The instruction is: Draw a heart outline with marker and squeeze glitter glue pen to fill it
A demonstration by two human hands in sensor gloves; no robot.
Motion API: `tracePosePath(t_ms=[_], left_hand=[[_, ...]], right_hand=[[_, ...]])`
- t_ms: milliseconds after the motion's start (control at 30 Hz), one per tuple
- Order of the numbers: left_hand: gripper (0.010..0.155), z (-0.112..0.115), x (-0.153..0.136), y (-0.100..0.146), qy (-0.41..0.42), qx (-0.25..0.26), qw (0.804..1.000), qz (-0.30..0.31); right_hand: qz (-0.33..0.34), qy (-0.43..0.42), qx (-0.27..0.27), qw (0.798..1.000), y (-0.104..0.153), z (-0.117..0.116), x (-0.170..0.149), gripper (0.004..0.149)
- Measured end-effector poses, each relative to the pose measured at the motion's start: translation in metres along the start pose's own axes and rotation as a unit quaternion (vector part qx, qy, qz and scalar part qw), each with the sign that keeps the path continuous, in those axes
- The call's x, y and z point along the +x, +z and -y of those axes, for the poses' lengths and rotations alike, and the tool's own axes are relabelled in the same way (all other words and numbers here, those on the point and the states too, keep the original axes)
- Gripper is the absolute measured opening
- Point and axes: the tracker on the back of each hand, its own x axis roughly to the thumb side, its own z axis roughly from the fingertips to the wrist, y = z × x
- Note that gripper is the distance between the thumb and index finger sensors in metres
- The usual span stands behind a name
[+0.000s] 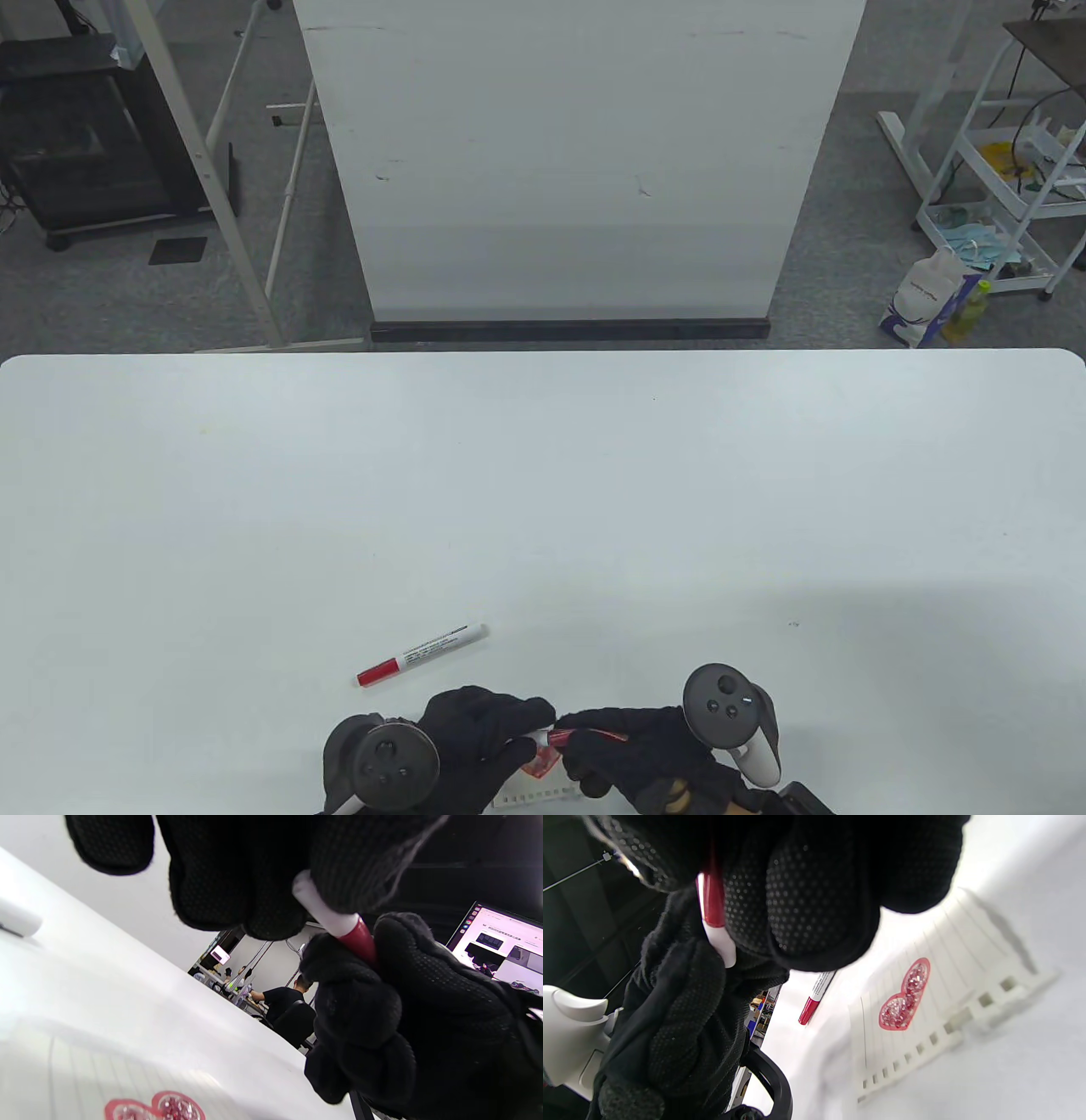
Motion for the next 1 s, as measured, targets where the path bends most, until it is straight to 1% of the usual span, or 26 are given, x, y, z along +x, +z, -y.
tracePosePath(t_ms=[100, 167, 233, 267, 300, 367, 433, 533, 600, 667, 700, 767, 833, 867, 933, 1000], left_hand=[[0.054, -0.001, 0.001, 0.001, -0.009, 0.011, 1.0, 0.013], [0.069, -0.001, 0.0, 0.001, -0.003, 0.003, 1.0, 0.013], [0.077, -0.005, -0.003, 0.002, -0.004, 0.013, 1.0, -0.003], [0.079, -0.007, -0.006, 0.002, -0.005, 0.018, 1.0, -0.022], [0.076, -0.009, -0.009, 0.002, -0.004, 0.016, 0.999, -0.038], [0.069, -0.009, -0.018, 0.002, 0.009, -0.013, 0.996, -0.092], [0.063, -0.007, -0.022, 0.002, 0.028, -0.033, 0.993, -0.113], [0.054, -0.002, -0.024, 0.001, 0.057, -0.062, 0.99, -0.112], [0.048, 0.0, -0.022, 0.0, 0.075, -0.062, 0.99, -0.102], [0.045, 0.001, -0.02, -0.001, 0.075, -0.062, 0.991, -0.089], [0.045, 0.0, -0.02, -0.001, 0.068, -0.057, 0.993, -0.082], [0.048, -0.002, -0.018, -0.001, 0.052, -0.048, 0.995, -0.068], [0.064, -0.002, -0.017, -0.001, 0.029, -0.047, 0.997, -0.06], [0.069, -0.001, -0.018, 0.0, 0.021, -0.048, 0.997, -0.064], [0.067, 0.0, -0.02, 0.0, 0.028, -0.056, 0.995, -0.072], [0.06, 0.002, -0.022, 0.001, 0.047, -0.072, 0.993, -0.084]], right_hand=[[-0.003, -0.018, 0.008, 1.0, -0.001, -0.003, -0.001, 0.048], [0.001, -0.017, 0.012, 1.0, -0.002, -0.006, -0.001, 0.048], [0.002, -0.019, 0.017, 1.0, -0.002, -0.006, -0.001, 0.048], [0.001, -0.024, 0.017, 1.0, -0.002, -0.006, -0.002, 0.048], [0.001, -0.025, 0.017, 1.0, -0.002, -0.005, -0.002, 0.048], [0.003, -0.028, 0.012, 1.0, -0.002, -0.004, -0.002, 0.048], [0.005, -0.029, 0.01, 1.0, -0.002, -0.003, -0.001, 0.048], [0.01, -0.021, 0.008, 1.0, -0.002, -0.004, -0.001, 0.048], [0.011, -0.013, 0.007, 1.0, -0.001, -0.005, -0.001, 0.048], [0.011, -0.014, 0.004, 1.0, -0.001, -0.004, -0.001, 0.048], [0.01, -0.016, 0.004, 1.0, -0.001, -0.003, -0.001, 0.048], [0.009, -0.014, -0.002, 1.0, -0.001, -0.002, -0.002, 0.048], [0.009, -0.016, 0.002, 1.0, -0.001, -0.003, -0.001, 0.048], [0.01, -0.015, 0.003, 1.0, -0.001, -0.003, -0.001, 0.048], [0.011, -0.012, 0.004, 1.0, -0.001, -0.004, -0.001, 0.048], [0.011, -0.013, 0.007, 1.0, -0.001, -0.004, -0.001, 0.048]])
